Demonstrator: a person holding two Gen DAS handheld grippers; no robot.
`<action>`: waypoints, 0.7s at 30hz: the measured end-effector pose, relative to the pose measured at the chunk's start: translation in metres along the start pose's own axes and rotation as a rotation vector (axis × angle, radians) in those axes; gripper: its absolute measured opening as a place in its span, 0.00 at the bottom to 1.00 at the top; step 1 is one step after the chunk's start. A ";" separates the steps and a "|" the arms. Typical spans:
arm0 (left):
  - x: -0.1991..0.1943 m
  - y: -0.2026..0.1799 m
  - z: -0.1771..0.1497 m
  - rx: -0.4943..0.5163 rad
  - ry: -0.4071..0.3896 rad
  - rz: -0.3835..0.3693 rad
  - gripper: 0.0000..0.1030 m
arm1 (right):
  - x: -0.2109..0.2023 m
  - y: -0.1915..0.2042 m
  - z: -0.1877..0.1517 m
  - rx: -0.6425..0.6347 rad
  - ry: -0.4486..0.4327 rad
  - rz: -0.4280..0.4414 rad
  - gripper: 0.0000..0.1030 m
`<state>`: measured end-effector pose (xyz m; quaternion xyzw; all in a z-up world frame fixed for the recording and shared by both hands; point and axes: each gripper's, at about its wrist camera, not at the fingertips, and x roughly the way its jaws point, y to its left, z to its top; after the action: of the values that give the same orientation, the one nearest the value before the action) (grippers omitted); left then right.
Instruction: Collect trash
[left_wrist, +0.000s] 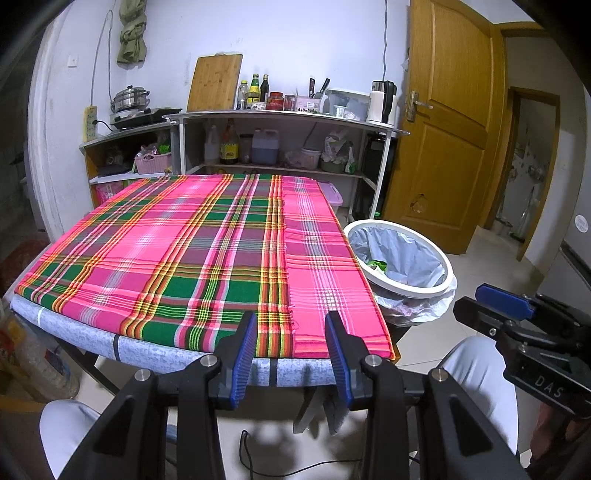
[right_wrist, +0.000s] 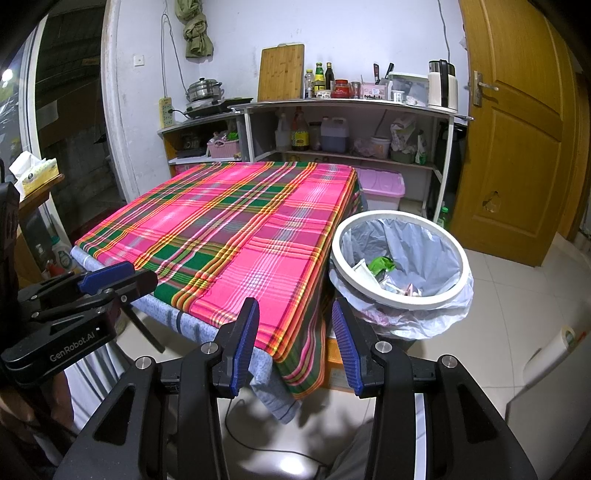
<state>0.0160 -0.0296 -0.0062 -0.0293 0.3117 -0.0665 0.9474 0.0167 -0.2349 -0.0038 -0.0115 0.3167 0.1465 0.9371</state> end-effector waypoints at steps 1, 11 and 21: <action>0.000 0.001 -0.001 0.000 0.000 0.001 0.36 | 0.000 0.000 0.000 0.000 0.000 0.000 0.41; 0.000 -0.004 -0.002 0.038 0.003 0.015 0.36 | 0.000 0.001 -0.001 -0.001 0.000 0.000 0.41; 0.003 -0.007 -0.001 0.030 0.015 0.019 0.36 | 0.000 0.001 -0.001 -0.001 0.002 0.001 0.41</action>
<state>0.0172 -0.0367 -0.0076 -0.0116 0.3182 -0.0624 0.9459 0.0158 -0.2339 -0.0041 -0.0120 0.3176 0.1469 0.9367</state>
